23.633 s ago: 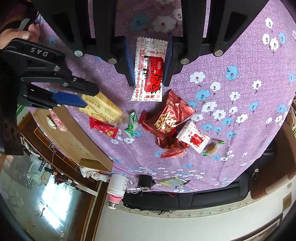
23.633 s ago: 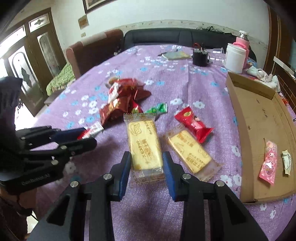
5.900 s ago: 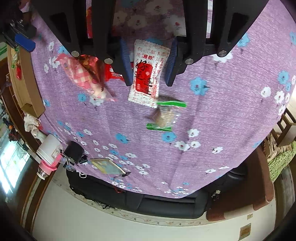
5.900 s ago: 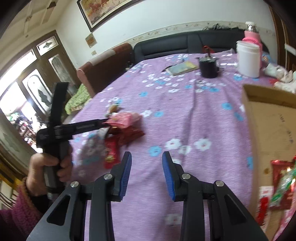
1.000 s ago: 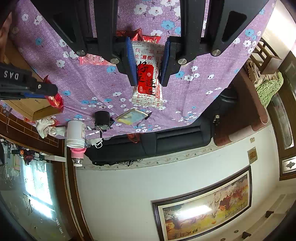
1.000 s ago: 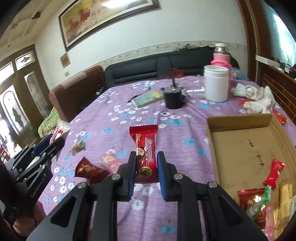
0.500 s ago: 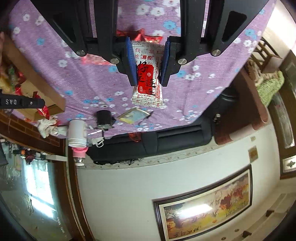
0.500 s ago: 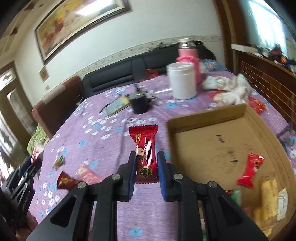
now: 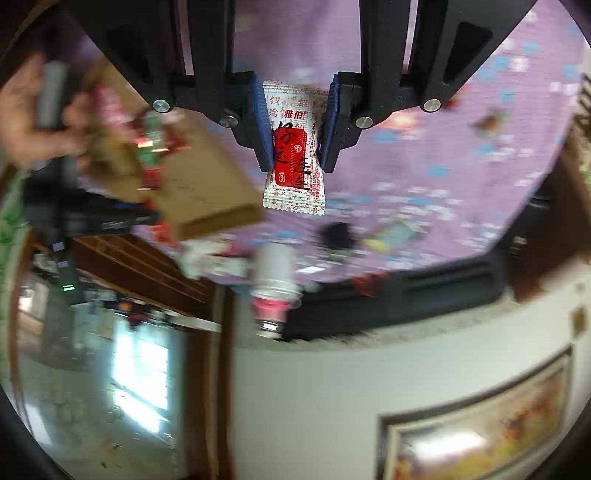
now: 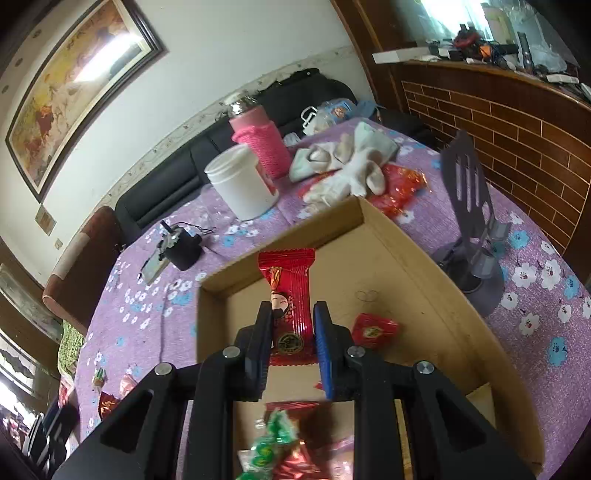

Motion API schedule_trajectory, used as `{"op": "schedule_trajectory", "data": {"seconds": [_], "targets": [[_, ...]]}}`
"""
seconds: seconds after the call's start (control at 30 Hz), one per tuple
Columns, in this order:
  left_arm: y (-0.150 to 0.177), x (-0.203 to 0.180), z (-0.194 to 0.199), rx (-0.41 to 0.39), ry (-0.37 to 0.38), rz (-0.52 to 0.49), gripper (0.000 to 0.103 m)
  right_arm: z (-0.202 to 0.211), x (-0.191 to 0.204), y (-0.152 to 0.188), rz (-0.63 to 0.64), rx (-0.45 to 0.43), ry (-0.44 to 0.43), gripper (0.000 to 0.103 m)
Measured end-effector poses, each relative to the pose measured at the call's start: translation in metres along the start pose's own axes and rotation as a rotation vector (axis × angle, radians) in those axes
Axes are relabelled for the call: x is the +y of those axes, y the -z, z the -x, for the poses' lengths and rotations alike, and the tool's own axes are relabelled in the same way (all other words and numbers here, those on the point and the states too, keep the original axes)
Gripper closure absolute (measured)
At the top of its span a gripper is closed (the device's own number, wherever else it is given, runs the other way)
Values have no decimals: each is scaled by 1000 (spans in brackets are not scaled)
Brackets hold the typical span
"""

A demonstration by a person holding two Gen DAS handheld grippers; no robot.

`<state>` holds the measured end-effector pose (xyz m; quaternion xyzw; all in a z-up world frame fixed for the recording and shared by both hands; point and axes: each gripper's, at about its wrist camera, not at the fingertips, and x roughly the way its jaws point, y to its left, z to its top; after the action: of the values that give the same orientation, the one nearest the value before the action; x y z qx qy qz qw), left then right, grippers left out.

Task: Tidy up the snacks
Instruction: 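Carry the sachet and red wrapper into the tray and open both grippers, then grasp another green-twist candy with the left gripper while the right approaches the red foil packet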

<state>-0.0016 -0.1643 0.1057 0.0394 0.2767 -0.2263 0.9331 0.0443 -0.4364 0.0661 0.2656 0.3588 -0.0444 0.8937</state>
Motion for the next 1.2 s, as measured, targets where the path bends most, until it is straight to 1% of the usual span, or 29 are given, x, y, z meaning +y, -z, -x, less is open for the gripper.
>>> {"op": "schedule_trajectory", "data": {"seconds": [0.03, 0.1, 0.23, 0.27, 0.43, 0.67, 0.8, 0.9, 1.03, 1.1, 1.2], "targets": [[-4, -12, -8, 29, 49, 12, 77, -2, -2, 0, -1, 9, 7, 82], [-10, -34, -24, 71, 123, 31, 77, -8, -9, 1, -16, 31, 22, 82], [-14, -67, -64, 170, 203, 69, 77, -18, -15, 2, -17, 70, 42, 82], [-15, -73, -72, 191, 213, 78, 77, -19, -14, 2, -8, 78, 44, 82], [-16, -96, -95, 226, 208, 71, 77, -25, -14, 3, 1, 104, 61, 82], [-5, -98, -116, 277, 182, 80, 77, -31, -18, 4, -13, 127, 69, 80], [-3, -98, -120, 276, 185, 83, 77, -34, -18, 5, -15, 134, 77, 80], [-2, -99, -119, 269, 176, 68, 74, -35, -17, 5, -7, 137, 90, 80], [-2, -101, -118, 269, 173, 50, 73, -28, -13, 3, 5, 109, 92, 80], [-2, -100, -115, 262, 175, 56, 68, -21, -11, 1, 11, 78, 90, 80], [-4, -96, -107, 243, 179, 61, 67, -11, -5, -2, 25, 30, 77, 80]]}}
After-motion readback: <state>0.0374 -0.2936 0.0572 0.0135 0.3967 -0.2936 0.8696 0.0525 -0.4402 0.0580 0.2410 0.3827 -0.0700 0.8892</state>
